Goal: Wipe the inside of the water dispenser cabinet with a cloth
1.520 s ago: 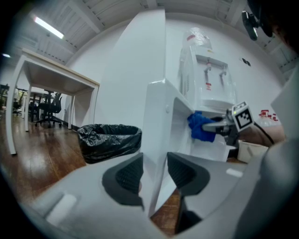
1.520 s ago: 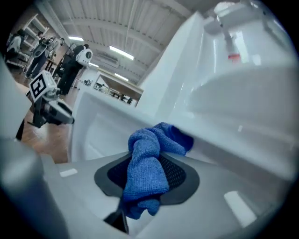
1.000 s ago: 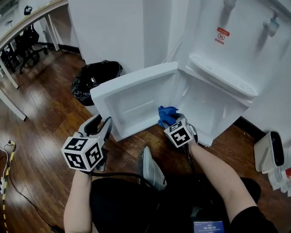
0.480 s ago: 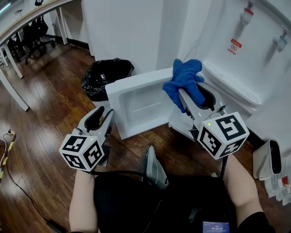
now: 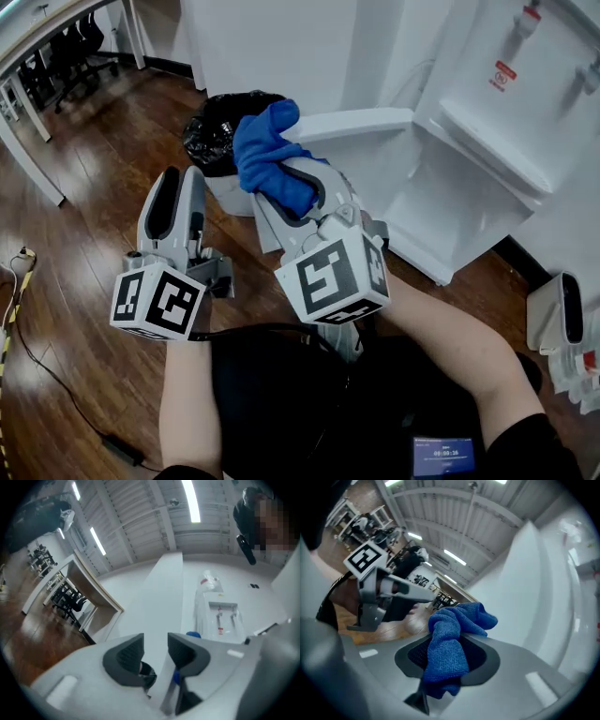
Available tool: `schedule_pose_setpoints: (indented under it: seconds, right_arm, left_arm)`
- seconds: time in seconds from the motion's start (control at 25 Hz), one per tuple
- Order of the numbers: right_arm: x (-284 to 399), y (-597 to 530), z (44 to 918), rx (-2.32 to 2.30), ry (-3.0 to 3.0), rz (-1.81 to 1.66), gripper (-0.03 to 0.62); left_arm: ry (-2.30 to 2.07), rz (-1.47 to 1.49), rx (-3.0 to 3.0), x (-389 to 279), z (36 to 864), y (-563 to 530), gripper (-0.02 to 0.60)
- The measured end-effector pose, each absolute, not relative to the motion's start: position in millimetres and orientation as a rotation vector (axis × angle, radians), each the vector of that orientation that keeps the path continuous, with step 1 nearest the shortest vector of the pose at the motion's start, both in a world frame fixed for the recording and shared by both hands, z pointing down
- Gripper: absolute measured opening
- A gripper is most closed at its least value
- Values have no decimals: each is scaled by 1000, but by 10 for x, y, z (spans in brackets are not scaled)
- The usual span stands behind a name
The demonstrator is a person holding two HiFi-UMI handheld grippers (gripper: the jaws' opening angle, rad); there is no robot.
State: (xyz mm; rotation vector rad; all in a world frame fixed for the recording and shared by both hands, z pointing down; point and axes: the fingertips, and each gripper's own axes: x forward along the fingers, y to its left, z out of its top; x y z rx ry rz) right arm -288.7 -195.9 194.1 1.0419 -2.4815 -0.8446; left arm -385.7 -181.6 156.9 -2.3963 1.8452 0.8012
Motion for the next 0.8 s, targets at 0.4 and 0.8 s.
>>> schedule_pose_setpoints:
  seconds: [0.4, 0.8]
  right_arm:
    - [-3154, -2005, 4462, 474, -2097, -504, 144]
    - [-2645, -2514, 4960, 416, -1908, -135, 144]
  left_arm:
    - [1801, 812, -2549, -3735, 1710, -1958, 143]
    - [1884, 725, -2606, -3702, 1919, -2094, 86]
